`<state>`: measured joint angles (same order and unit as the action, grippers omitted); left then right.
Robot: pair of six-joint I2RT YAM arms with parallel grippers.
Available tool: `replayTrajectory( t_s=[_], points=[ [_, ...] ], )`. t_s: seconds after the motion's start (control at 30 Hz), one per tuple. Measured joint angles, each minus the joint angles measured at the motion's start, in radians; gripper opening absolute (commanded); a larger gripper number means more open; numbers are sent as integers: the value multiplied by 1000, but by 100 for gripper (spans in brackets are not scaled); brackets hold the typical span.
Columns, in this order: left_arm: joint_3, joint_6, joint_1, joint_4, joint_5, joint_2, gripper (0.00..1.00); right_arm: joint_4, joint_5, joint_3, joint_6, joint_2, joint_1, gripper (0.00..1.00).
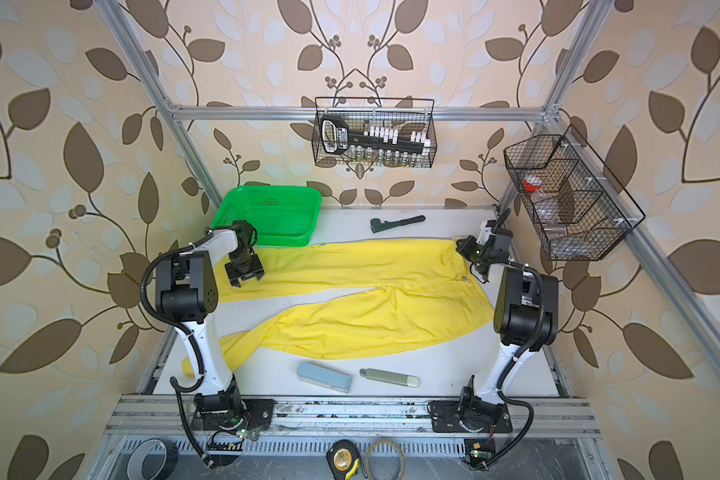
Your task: Fold and stack the trousers
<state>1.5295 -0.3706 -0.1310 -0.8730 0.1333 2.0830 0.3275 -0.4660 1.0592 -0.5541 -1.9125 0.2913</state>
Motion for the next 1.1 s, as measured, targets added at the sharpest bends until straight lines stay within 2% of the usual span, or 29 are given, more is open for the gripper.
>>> replayTrajectory(
  t_s=[0.2, 0.37, 0.53, 0.7, 0.83, 0.97, 1.1],
  points=[
    [15, 3, 0, -16, -2, 6, 63, -48, 83, 73, 41, -76, -14, 9],
    [22, 3, -2, -33, -24, 7, 64, -140, 179, 183, 138, -77, -24, 24],
    [37, 2, 3, -84, -57, 7, 66, -222, 235, 199, 219, -45, -42, 31],
    [48, -4, 28, -120, -78, -20, 68, -342, 258, 199, 278, 47, -90, 38],
    [39, -28, 64, -152, -80, -113, 68, -410, 245, 165, 299, 180, -122, 43],
    [-45, -72, 102, -188, -79, -267, 69, -488, 202, 89, 303, 321, -139, 48],
    [-193, -113, 127, -237, -76, -387, 70, -555, 171, -24, 257, 421, -169, 53]
  ],
)
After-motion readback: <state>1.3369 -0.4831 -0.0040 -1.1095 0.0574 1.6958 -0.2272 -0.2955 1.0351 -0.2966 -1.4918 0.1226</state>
